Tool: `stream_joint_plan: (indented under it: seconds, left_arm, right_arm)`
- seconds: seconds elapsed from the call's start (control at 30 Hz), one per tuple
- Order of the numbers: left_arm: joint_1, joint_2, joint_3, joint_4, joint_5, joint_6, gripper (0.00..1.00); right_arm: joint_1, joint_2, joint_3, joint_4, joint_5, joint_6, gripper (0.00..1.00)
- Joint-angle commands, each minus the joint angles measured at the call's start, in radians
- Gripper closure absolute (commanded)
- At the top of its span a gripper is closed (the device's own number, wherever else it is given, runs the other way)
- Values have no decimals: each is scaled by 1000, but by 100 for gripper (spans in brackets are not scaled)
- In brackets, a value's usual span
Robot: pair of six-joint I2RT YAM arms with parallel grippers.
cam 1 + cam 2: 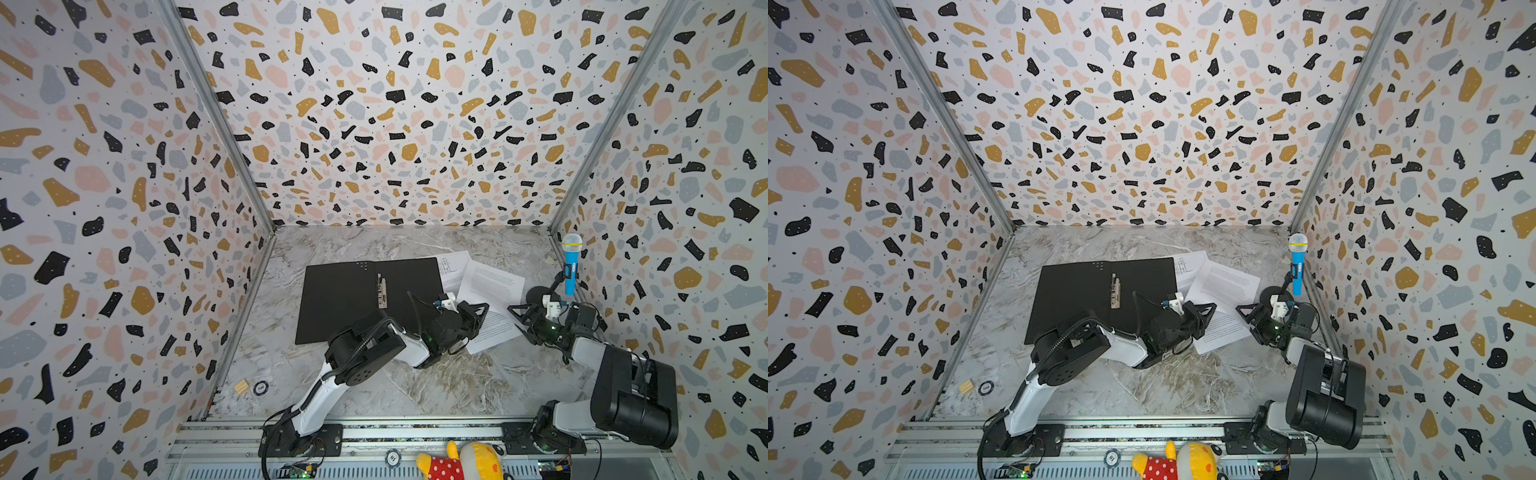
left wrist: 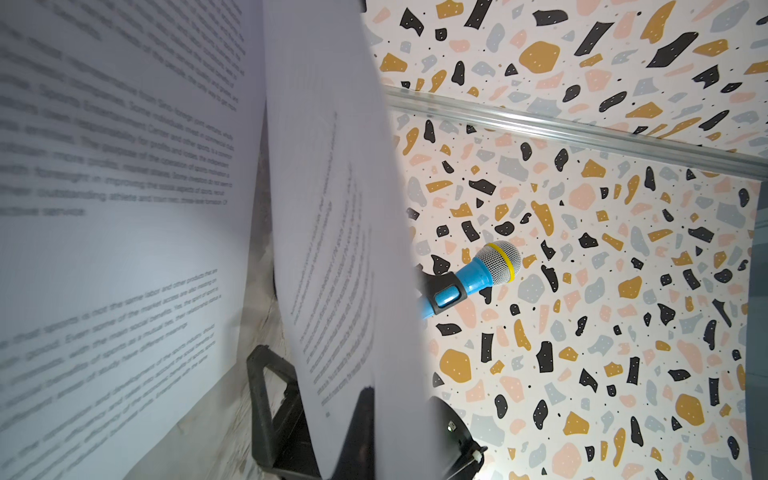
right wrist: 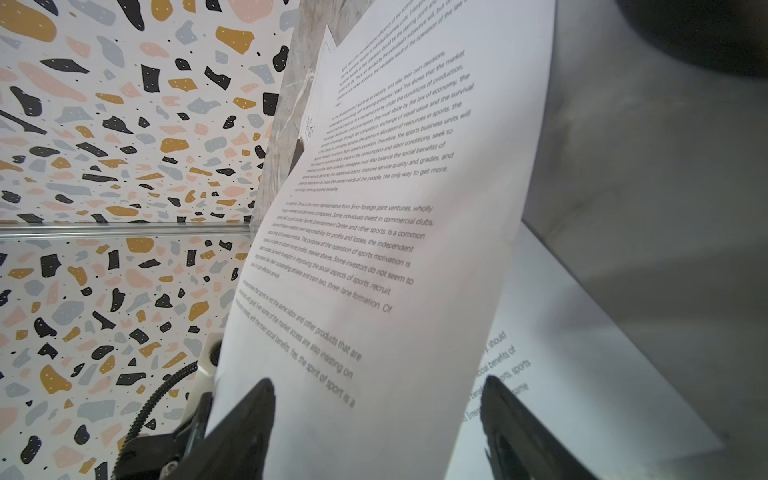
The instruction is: Put the files into the folder
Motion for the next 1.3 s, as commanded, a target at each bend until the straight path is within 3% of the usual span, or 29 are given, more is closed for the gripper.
stream_joint_plan:
  seconds: [0.0, 0.33, 0.9, 1.27]
  left_arm:
    - [2, -51, -37, 48, 35, 34, 100]
    - [-1, -93, -141, 107, 116, 55, 100]
    - [-11, -112, -292, 232, 151, 32, 100]
    - [-12, -112, -332, 237, 148, 43, 94]
  right_arm:
    - [-9, 23, 4, 43, -27, 18, 24]
    - [-17, 110, 18, 117, -38, 47, 38]
    - [-10, 113, 43, 140, -35, 71, 83]
    - [27, 80, 84, 86, 3, 61, 90]
